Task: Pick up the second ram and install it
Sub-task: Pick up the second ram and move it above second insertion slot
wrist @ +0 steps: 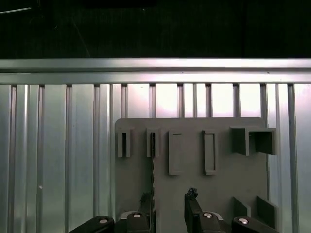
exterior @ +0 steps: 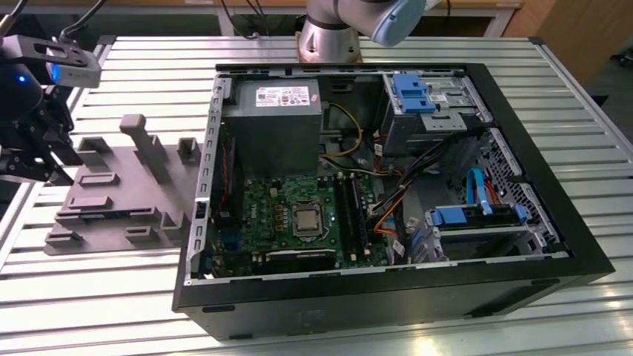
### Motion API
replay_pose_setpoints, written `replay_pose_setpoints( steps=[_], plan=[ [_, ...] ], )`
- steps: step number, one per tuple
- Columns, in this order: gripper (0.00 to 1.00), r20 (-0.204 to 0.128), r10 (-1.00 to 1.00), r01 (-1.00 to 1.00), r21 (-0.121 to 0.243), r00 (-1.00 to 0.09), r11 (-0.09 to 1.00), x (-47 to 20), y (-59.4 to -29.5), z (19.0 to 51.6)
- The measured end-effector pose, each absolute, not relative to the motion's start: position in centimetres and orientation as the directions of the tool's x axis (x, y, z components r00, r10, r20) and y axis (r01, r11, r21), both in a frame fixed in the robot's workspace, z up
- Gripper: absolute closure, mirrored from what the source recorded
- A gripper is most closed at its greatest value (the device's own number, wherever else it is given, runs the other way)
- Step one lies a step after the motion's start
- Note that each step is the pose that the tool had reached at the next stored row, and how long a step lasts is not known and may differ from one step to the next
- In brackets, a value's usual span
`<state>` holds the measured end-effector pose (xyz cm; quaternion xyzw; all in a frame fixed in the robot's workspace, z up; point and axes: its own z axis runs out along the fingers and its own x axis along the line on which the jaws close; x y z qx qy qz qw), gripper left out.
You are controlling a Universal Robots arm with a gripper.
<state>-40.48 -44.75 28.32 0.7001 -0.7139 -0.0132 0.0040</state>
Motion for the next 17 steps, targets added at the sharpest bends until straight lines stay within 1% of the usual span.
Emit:
replay_pose_setpoints(
  steps=[17],
  plan=[
    [0.60, -0.012, -1.000, -1.000, 0.024, -0.020, 0.019, -40.4, -45.0, 25.7]
  ],
)
